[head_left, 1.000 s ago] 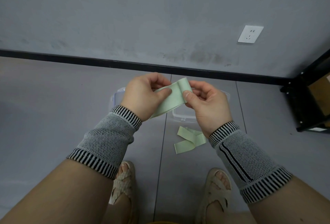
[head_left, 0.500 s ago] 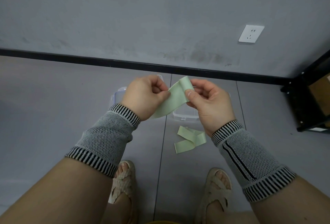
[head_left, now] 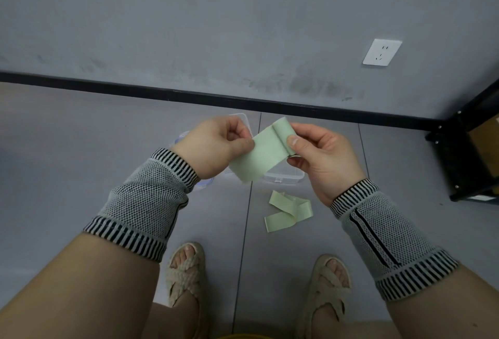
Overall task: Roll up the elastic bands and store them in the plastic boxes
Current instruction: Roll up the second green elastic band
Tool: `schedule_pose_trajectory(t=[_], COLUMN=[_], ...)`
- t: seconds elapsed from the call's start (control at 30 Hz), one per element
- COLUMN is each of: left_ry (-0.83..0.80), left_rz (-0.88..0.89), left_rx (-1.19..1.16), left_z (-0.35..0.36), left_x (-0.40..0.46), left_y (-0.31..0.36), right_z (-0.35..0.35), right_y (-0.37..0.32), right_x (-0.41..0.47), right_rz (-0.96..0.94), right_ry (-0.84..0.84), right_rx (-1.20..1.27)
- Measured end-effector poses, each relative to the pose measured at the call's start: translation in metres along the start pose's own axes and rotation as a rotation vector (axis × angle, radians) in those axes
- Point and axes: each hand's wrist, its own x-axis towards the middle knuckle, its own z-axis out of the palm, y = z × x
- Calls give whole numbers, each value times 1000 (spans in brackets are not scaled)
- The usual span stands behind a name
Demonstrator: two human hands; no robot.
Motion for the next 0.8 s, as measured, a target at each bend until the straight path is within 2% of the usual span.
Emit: schedule_pose_trajectory(t=[0.23,0.43,0.67,0.8], left_ry=[153,155,128,125], left_rz=[71,141,210,254], left_rx=[71,-4,-100,-17], left_z=[5,11,14,17], left_x=[6,4,-1,-1], left_y=[-2,6,12,11], right_z=[3,9,17,21], right_y=[1,4,6,4], right_x=[1,1,-2,-4], right_rz=[-23,-82,-97,-100], right_ry=[23,122,162,148], right_rx=[-8,-60,-78,-69])
